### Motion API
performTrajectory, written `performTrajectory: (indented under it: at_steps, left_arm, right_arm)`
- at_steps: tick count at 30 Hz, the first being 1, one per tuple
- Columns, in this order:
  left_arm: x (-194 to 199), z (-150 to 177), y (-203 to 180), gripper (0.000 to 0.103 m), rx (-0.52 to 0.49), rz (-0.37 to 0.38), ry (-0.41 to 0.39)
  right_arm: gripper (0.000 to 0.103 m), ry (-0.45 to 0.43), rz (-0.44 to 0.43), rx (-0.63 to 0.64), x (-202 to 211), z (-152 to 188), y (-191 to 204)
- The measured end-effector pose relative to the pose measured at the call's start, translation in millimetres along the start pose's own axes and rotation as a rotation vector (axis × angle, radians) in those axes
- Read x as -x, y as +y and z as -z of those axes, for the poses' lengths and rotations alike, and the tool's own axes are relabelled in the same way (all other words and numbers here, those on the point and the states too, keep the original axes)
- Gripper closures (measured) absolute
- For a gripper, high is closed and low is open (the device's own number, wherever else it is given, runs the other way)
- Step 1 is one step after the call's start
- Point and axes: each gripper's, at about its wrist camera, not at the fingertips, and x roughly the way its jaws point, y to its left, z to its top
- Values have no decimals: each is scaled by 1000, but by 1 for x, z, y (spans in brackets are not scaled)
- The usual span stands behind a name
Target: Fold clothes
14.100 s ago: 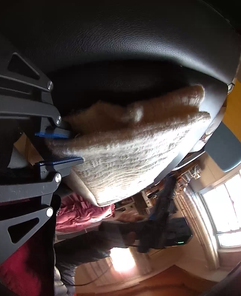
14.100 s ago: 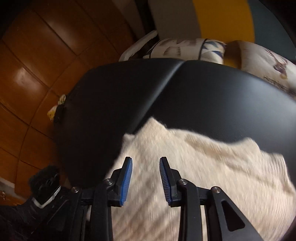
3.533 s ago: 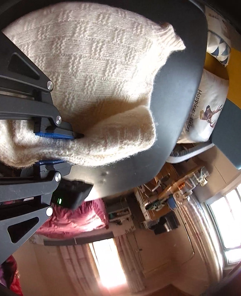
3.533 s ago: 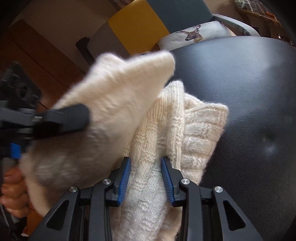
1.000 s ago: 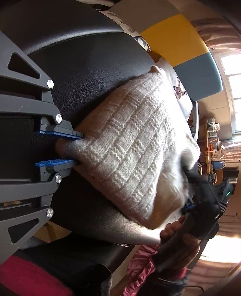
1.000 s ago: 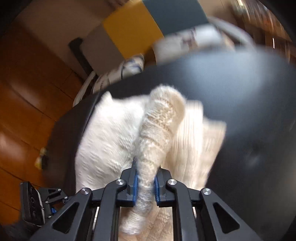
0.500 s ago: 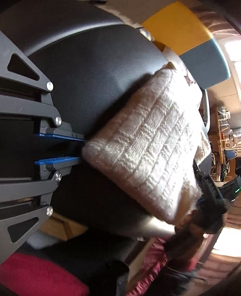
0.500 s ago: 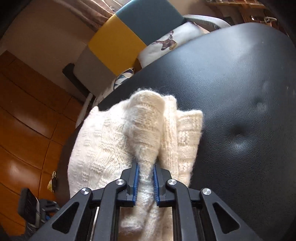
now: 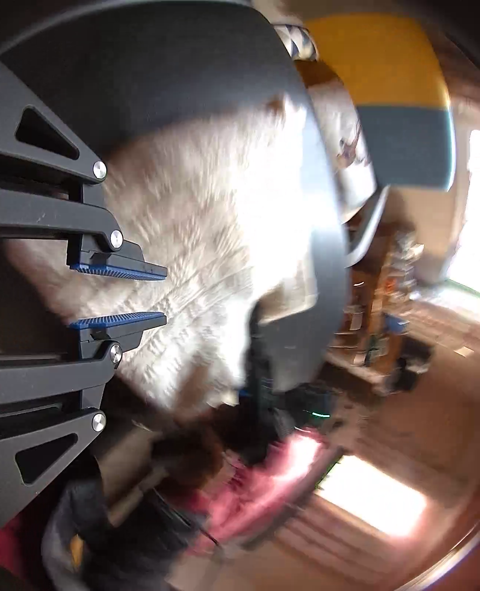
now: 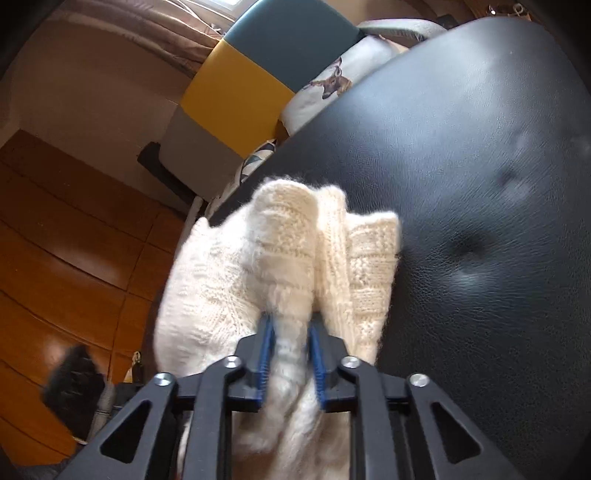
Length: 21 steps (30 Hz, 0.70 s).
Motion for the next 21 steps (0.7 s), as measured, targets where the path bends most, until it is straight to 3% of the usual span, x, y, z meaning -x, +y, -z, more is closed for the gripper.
performTrajectory:
  at_steps: [3, 8, 15, 18, 21]
  left_arm:
    - [-22, 2, -4, 86, -17, -8, 37]
    - [-17, 0, 9, 86, 65, 59, 23]
    - [10, -10, 9, 86, 103, 117, -41]
    - [10, -28, 2, 86, 65, 100, -48]
    - [0, -48, -12, 86, 2, 89, -30]
  right_arm:
    - [72, -36, -85, 78, 37, 6, 12]
    - [71, 123, -156, 265, 54, 43, 37]
    - [71, 208, -75, 316, 31, 65, 35]
    - [80, 252, -25, 381, 19, 72, 42]
    - [82, 260, -53, 384, 24, 76, 38]
